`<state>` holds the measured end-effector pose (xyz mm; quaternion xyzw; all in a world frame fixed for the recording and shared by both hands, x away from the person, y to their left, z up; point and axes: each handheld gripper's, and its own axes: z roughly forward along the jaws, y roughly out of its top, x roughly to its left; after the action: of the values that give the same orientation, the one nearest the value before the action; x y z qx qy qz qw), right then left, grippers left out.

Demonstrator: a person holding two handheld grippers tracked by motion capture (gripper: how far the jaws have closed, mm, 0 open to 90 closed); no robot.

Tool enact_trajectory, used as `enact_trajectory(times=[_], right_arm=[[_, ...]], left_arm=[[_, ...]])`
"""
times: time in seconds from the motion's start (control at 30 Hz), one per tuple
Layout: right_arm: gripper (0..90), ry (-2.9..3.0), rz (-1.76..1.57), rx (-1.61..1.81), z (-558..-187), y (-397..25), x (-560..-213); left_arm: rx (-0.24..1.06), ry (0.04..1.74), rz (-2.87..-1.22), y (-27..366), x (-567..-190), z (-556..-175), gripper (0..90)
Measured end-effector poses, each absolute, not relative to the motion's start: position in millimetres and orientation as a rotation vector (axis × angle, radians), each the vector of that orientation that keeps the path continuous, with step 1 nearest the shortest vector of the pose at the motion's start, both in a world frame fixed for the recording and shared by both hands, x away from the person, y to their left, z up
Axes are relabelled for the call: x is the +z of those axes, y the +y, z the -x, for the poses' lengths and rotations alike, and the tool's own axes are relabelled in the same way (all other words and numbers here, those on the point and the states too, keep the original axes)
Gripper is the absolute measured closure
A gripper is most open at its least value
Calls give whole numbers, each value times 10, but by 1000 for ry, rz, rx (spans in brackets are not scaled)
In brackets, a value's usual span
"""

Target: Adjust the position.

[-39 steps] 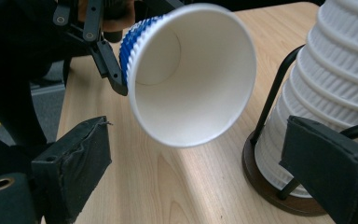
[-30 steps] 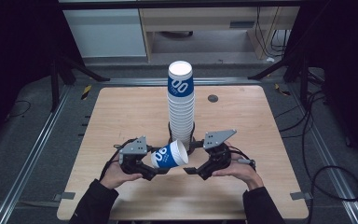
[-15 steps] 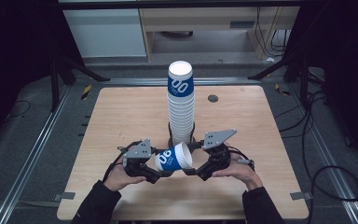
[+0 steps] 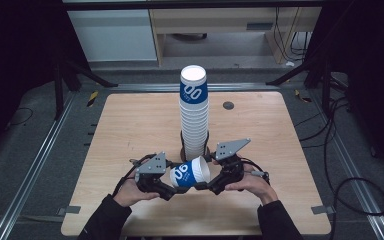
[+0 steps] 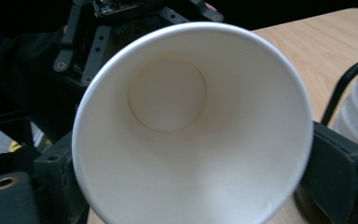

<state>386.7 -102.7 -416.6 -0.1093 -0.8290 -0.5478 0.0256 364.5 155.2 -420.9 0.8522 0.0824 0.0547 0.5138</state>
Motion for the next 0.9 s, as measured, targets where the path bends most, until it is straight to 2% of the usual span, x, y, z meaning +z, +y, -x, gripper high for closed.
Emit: enact_trajectory(times=[0.4,0.6,0.9], right_arm=[[146,-2552,342,-1684,-3871,-1018,-4189],[146,-2605,373,-1669,-3878,-1079,-4127],[142,-2790,454,-1461,-3909,-1007,-4085]], left_arm=[[130,225,-2073,1553,-4217,-3656,241],[141,260,-2108,1594,-4218,-3683,165],[203,290,-2215,1532,-4309,-3708,142]])
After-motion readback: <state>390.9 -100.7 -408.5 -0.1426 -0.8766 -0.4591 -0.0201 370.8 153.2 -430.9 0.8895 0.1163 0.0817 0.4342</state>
